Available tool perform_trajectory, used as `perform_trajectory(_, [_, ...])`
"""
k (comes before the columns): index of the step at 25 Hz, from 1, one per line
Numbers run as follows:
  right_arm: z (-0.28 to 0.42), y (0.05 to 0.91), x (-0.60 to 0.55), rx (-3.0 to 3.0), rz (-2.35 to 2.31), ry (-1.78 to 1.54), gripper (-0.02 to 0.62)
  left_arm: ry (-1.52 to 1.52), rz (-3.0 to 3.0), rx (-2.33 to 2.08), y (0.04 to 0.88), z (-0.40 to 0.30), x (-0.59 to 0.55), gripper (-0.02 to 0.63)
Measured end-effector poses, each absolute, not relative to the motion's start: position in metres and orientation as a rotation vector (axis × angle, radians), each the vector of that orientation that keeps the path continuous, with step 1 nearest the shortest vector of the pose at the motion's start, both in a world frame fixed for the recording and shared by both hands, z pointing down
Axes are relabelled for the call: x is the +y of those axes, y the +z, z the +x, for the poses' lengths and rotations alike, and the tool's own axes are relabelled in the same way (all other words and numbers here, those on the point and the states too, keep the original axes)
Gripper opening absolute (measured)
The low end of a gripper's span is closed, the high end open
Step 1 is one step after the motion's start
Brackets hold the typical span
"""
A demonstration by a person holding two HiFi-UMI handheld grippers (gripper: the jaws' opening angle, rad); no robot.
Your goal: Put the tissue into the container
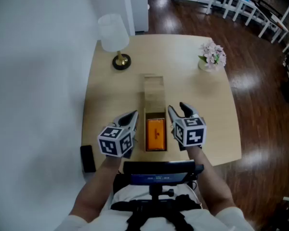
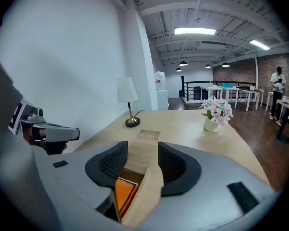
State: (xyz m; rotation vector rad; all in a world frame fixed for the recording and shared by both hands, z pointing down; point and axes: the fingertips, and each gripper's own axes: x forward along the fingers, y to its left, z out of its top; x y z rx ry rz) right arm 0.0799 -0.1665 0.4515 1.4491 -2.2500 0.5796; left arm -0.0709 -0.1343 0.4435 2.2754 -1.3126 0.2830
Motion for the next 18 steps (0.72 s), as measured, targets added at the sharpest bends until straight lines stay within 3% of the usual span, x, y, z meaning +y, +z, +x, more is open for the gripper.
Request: perform_trajectory(18, [0.023, 0.537, -0.132, -2.119, 1.361, 0.701, 0.252, 0.351, 2.258, -1.194, 0.488, -0.049, -0.124, 0.002])
